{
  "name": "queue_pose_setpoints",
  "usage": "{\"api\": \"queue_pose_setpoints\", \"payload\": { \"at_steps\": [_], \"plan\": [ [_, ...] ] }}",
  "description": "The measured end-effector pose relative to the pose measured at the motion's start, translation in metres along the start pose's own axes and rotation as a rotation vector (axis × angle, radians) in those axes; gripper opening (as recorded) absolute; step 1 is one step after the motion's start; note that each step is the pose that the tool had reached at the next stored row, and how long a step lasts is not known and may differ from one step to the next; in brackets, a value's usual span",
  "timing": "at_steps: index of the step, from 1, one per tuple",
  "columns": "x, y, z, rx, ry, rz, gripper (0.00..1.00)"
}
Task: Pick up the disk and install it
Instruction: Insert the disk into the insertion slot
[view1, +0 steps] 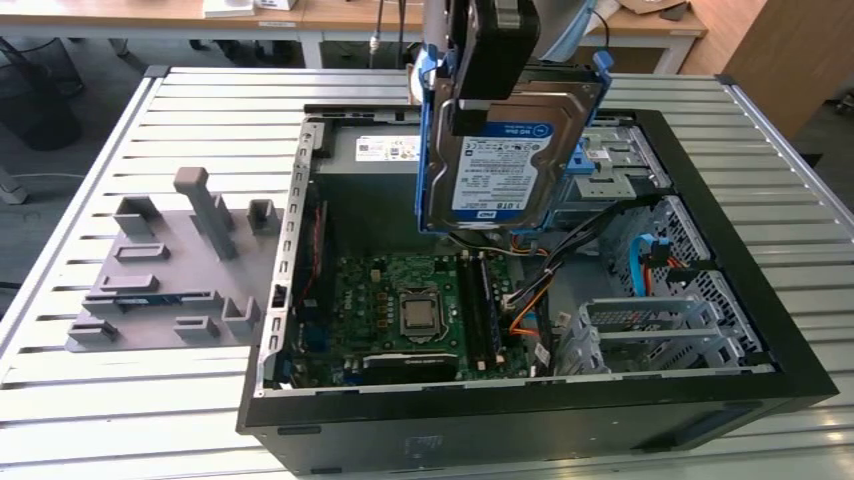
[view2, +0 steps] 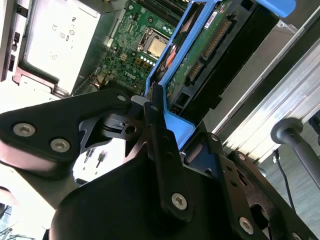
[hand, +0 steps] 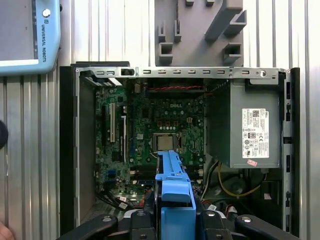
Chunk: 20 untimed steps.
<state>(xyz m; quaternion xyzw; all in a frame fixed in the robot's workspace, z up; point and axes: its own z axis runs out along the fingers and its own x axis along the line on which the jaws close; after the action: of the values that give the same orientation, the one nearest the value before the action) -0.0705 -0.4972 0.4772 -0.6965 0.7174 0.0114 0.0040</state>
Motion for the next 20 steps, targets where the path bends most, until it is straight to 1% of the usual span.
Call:
{"api": "queue_pose_setpoints", "payload": {
  "at_steps": [3,11,16,18,20],
  "plan": [
    [0.0029,-0.0002,0.0,0.0,0.0005,0.0,0.36],
    [0.0169,-0.0005,0.0006,0.0,0.001,0.0,0.36],
    [0.0282,-0.0009,0.0016,0.0,0.001,0.0,0.36],
    [0.0302,-0.0009,0.0021,0.0001,0.0009,0.0,0.36],
    [0.0304,-0.0009,0.0022,0.0001,0.0009,0.0,0.36]
  ]
}}
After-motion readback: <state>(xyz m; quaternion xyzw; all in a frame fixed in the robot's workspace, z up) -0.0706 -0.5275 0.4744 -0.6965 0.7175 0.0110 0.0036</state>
